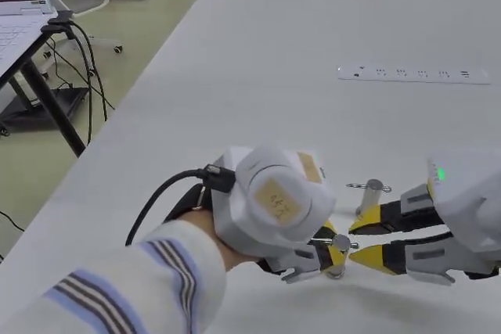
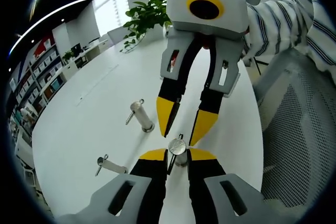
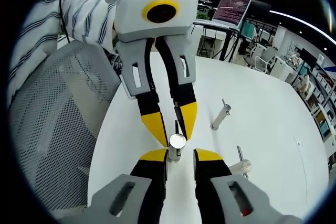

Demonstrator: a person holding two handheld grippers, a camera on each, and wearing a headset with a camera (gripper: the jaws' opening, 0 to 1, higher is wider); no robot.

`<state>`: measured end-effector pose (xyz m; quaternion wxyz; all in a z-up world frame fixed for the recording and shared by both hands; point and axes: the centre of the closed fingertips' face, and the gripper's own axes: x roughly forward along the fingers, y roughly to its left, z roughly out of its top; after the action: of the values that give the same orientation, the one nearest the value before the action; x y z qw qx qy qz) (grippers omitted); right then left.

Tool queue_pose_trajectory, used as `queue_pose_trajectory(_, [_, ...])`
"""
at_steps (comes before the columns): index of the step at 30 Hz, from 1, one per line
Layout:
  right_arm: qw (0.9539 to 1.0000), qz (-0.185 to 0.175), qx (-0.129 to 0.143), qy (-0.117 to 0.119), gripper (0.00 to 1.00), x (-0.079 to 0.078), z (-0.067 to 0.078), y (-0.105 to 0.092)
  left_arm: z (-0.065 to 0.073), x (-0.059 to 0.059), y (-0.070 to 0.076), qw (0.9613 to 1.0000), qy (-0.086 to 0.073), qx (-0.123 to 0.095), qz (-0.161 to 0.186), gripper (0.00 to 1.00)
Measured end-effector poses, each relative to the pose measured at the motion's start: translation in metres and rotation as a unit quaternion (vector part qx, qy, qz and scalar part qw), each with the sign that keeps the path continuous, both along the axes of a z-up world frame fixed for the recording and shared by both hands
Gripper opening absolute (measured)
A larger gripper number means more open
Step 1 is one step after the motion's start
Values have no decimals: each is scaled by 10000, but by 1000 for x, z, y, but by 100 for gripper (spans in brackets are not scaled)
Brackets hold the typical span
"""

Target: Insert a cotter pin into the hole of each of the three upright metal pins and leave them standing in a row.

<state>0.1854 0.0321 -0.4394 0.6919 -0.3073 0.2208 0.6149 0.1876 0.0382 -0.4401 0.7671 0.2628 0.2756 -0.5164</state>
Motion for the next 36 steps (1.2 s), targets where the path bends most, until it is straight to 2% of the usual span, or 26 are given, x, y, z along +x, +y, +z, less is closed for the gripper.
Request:
queue_pose_trajectory(2, [9999, -104, 78, 83, 16, 1, -2, -1, -1, 0, 4, 10000, -38, 70, -14, 19])
queue_pose_trajectory(4, [9995, -193, 225, 141, 17, 1, -3, 0, 0, 0, 7, 10000, -74, -5, 19, 27])
queue_pose_trajectory(5, [9990, -240, 313, 207, 17, 1, -4, 1, 2, -1, 7, 9999, -13, -147, 76, 30])
queue_pose_trajectory(6, [9979, -313, 429, 358, 17, -1, -5, 1, 5, -2, 4, 9992, 11, -376, 96, 33])
queue_pose_trajectory(7, [9973, -365, 486, 412, 18, -1, -6, 2, 10, -4, 2, 9979, 9, -639, 116, 34])
queue_pose_trajectory(9, [9958, -455, 612, 504, 18, -1, -7, 2, 14, -6, 2, 9948, 181, -950, 327, 39])
queue_pose_trajectory(11, [9922, -618, 807, 718, 18, -2, -9, 4, 17, -7, 4, 9909, 252, -1230, 479, 46])
queue_pose_trajectory(12, [9905, -684, 883, 799, 19, -3, -10, 4, 18, -8, 5, 9894, 279, -1320, 536, 53])
queue_pose_trajectory(14, [9856, -864, 973, 1076, 22, -4, -15, 4, 20, -6, 10, 9863, 196, -1473, 713, 60])
queue_pose_trajectory(17, [9824, -917, 1106, 1192, 25, -5, -21, 7, 21, -12, 16, 9797, 395, -1718, 953, 64])
queue_pose_trajectory(20, [9775, -1029, 1239, 1363, 28, -7, -24, 11, 19, -15, 22, 9751, 447, -1822, 1178, 72])
queue_pose_trajectory(21, [9759, -1085, 1273, 1405, 28, -6, -25, 11, 20, -16, 24, 9715, 496, -1910, 1317, 76])
queue_pose_trajectory(24, [9735, -1080, 1426, 1424, 31, -6, -26, 15, 23, -19, 27, 9647, 574, -2114, 1464, 86])
queue_pose_trajectory(28, [9723, -1072, 1466, 1470, 31, -7, -31, 19, 26, -24, 31, 9625, 548, -2137, 1576, 98])
queue_pose_trajectory(29, [9725, -1070, 1454, 1469, 30, -7, -32, 19, 27, -24, 32, 9628, 517, -2124, 1586, 99])
queue_pose_trajectory(30, [9729, -1060, 1448, 1458, 30, -8, -33, 20, 29, -24, 34, 9634, 421, -2093, 1622, 99])
queue_pose_trajectory(34, [9710, -1107, 1533, 1465, 29, -6, -33, 22, 35, -27, 36, 9625, 339, -2087, 1702, 99])
queue_pose_trajectory(36, [9728, -1103, 1510, 1365, 26, -5, -36, 22, 35, -29, 37, 9617, 355, -2082, 1749, 99])
